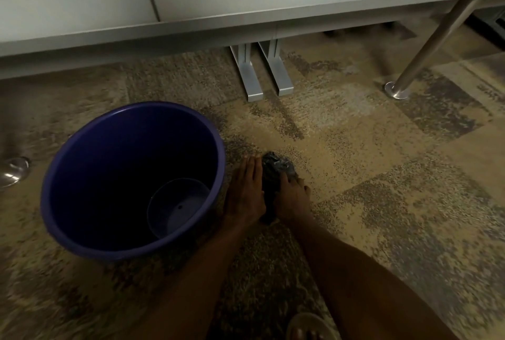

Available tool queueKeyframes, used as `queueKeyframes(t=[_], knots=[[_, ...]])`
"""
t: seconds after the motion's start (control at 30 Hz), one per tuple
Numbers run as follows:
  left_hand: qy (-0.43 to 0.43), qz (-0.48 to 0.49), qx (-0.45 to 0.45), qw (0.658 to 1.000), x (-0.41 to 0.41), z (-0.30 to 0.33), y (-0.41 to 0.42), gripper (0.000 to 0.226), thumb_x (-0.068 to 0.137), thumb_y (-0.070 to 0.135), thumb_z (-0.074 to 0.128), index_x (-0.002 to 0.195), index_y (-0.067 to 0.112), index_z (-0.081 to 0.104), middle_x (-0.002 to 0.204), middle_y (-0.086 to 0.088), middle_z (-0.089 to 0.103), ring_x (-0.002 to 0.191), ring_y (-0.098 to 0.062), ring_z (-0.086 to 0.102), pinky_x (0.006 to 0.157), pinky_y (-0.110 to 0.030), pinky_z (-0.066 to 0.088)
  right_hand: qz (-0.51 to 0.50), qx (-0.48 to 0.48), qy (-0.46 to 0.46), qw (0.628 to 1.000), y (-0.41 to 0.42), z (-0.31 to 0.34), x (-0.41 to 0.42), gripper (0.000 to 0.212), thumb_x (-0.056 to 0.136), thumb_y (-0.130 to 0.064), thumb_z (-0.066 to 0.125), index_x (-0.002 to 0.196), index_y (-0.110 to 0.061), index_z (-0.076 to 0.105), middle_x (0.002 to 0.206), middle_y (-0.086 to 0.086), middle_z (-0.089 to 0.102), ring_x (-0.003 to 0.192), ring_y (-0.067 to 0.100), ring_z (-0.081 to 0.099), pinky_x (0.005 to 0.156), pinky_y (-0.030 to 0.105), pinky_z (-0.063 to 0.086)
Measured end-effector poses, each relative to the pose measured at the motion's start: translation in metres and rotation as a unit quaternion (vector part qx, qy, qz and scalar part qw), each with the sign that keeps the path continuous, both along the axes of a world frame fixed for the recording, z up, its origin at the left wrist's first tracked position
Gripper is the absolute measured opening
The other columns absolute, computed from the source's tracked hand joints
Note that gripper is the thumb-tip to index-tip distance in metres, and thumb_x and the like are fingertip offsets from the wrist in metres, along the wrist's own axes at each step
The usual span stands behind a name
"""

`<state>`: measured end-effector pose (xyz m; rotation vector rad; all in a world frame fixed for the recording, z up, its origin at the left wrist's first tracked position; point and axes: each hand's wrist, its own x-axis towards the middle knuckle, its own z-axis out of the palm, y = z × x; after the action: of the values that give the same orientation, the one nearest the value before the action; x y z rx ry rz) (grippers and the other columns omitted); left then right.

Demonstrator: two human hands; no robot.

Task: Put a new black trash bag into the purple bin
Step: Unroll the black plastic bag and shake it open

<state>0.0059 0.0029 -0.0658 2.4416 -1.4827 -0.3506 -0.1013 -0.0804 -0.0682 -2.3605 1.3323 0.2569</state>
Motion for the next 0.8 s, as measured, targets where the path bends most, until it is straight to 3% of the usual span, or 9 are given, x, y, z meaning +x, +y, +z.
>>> queueKeyframes(t=[0.1, 0.17, 0.23, 0.4, 0.6, 0.8], knots=[[0.007, 0.0, 0.016, 1.0, 0.001, -0.004, 0.006, 0.097, 0.098, 0.028, 0.063, 0.168, 0.012, -0.003, 0.176, -0.01, 0.0, 0.162, -0.029, -0.003, 0.121, -0.037, -0.005, -0.01, -0.028, -0.031, 0.999, -0.004, -0.001, 0.001, 0.042, 0.101, -0.027, 0.061, 0.14, -0.012, 0.058, 0.146, 0.014, 0.059, 0.137, 0.036, 0.046, 0.111, 0.048, 0.042], [0.02, 0.013, 0.019, 1.0, 0.0, -0.001, 0.009, 0.093, 0.1, 0.03, 0.061, 0.168, 0.012, 0.001, 0.176, -0.011, 0.003, 0.162, -0.03, 0.0, 0.12, -0.036, -0.006, -0.039, -0.023, -0.081, 0.996, -0.007, 0.003, 0.006, 0.025, 0.102, -0.024, 0.058, 0.12, -0.01, 0.069, 0.123, 0.016, 0.069, 0.116, 0.033, 0.061, 0.089, 0.038, 0.051], [0.044, 0.03, 0.007, 0.999, -0.003, 0.006, 0.01, 0.087, 0.1, 0.031, 0.061, 0.168, 0.012, 0.011, 0.175, -0.011, 0.013, 0.161, -0.03, 0.01, 0.125, -0.039, 0.003, -0.081, 0.008, -0.137, 0.987, -0.007, 0.012, 0.01, 0.022, 0.103, -0.023, 0.056, 0.104, -0.008, 0.073, 0.104, 0.014, 0.07, 0.092, 0.028, 0.067, 0.069, 0.028, 0.047], [0.087, 0.029, -0.022, 0.996, -0.007, 0.039, 0.014, 0.076, 0.102, 0.03, 0.058, 0.166, 0.014, 0.022, 0.17, -0.009, 0.03, 0.155, -0.027, 0.029, 0.124, -0.04, 0.026, -0.14, 0.044, -0.232, 0.962, -0.005, 0.051, 0.01, 0.021, 0.104, -0.023, 0.057, 0.109, -0.011, 0.073, 0.1, 0.004, 0.064, 0.083, 0.018, 0.059, 0.059, 0.017, 0.038], [0.102, 0.019, -0.039, 0.994, -0.003, 0.083, 0.02, 0.071, 0.103, 0.032, 0.053, 0.165, 0.014, 0.025, 0.158, -0.012, 0.047, 0.141, -0.032, 0.048, 0.113, -0.044, 0.042, -0.151, 0.046, -0.294, 0.943, -0.013, 0.107, 0.004, 0.023, 0.106, -0.025, 0.055, 0.114, -0.013, 0.073, 0.108, 0.012, 0.077, 0.095, 0.029, 0.07, 0.074, 0.028, 0.046], [0.139, 0.007, -0.093, 0.986, -0.008, 0.13, 0.027, 0.045, 0.097, 0.027, 0.064, 0.141, 0.021, 0.055, 0.128, -0.007, 0.069, 0.118, -0.029, 0.067, 0.098, -0.04, 0.054, -0.109, 0.04, -0.325, 0.939, -0.012, 0.17, -0.007, 0.018, 0.103, -0.024, 0.062, 0.106, -0.012, 0.077, 0.106, 0.01, 0.078, 0.099, 0.028, 0.072, 0.081, 0.032, 0.052]])
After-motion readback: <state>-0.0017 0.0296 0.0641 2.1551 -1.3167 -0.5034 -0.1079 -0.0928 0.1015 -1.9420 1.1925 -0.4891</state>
